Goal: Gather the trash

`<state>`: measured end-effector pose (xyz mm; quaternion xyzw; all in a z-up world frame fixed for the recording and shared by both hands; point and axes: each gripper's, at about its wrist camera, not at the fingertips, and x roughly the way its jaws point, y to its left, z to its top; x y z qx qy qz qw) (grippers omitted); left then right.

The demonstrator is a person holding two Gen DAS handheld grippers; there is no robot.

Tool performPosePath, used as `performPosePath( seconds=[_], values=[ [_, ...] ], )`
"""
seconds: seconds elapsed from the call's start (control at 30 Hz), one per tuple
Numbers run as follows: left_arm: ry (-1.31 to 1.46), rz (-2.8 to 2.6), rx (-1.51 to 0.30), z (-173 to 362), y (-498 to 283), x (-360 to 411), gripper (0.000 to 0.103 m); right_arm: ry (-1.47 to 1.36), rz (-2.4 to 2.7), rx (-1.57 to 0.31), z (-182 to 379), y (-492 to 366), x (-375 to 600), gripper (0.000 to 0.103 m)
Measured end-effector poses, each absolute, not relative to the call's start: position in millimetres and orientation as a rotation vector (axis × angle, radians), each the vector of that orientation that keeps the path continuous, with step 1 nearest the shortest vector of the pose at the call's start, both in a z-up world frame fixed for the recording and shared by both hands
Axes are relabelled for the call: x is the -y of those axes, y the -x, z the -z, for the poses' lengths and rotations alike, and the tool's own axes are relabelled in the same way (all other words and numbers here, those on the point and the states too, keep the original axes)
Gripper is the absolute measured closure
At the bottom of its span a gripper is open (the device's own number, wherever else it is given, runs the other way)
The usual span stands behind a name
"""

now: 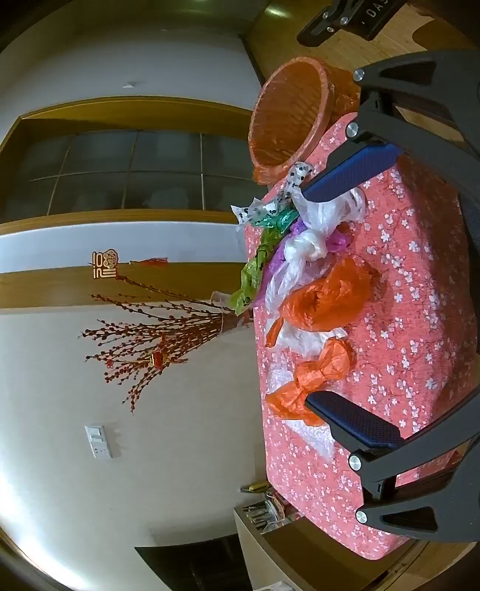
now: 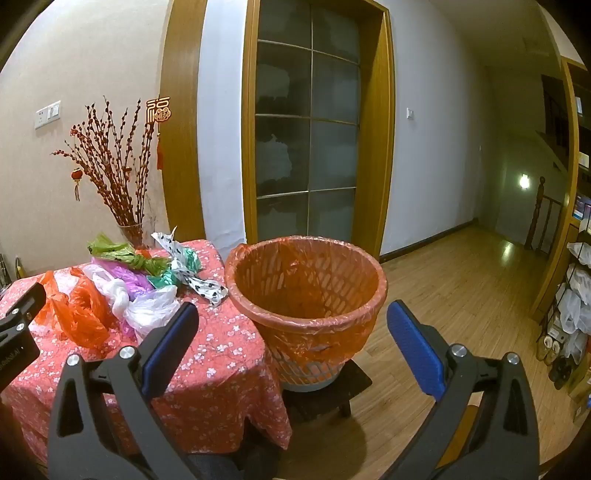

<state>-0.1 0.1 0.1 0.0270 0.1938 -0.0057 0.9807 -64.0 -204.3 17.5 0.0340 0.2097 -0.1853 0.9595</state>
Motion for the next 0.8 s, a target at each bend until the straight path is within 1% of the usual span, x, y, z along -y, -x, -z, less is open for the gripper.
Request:
performPosePath(
  seconds=[0.8],
  values=[
    [-0.053,0.012,-0.397,0.0,-0.2,-0.2,0.002,-0.070,0.375,-0.423,-16.5,64.2,203.4,0.004]
  ],
)
